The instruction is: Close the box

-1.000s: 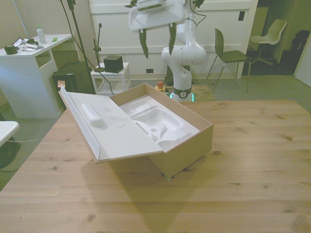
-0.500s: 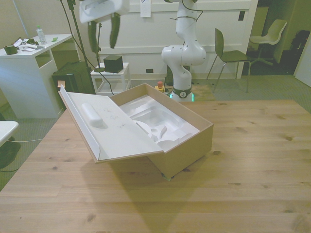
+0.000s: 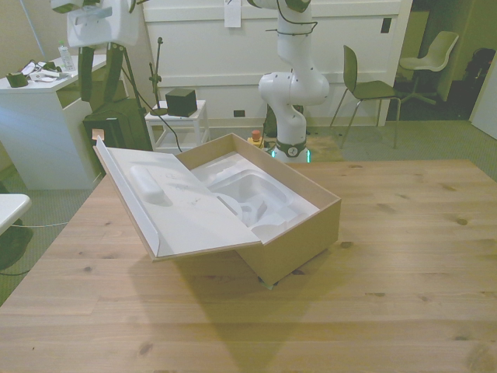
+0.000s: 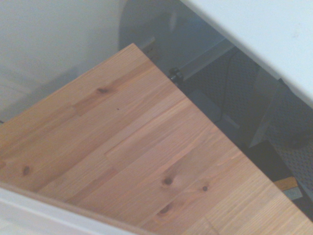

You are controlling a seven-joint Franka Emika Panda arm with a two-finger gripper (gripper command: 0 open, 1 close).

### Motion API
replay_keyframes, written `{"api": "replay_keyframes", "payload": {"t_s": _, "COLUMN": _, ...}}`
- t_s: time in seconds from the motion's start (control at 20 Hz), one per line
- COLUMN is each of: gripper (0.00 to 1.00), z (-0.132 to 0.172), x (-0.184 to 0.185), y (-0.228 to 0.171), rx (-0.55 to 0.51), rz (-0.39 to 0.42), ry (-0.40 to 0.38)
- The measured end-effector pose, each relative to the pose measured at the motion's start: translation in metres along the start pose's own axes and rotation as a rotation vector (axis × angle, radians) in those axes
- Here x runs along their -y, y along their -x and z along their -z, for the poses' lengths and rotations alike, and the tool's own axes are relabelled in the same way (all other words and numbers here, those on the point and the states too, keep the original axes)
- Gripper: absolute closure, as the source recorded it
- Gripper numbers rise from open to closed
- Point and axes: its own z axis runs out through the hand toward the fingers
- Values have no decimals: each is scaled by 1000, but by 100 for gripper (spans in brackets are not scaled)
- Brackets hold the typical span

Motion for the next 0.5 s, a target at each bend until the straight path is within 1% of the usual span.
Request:
{"api": "replay_keyframes", "payload": {"t_s": 0.3, "gripper": 0, "z": -55, "x": 4, "y": -27, "rx": -18, "rz": -30, "ry": 72}}
{"api": "replay_keyframes", "payload": {"t_s": 0.5, "gripper": 0, "z": -84, "x": 6, "y": -33, "rx": 4, "rz": -43, "ry": 85}}
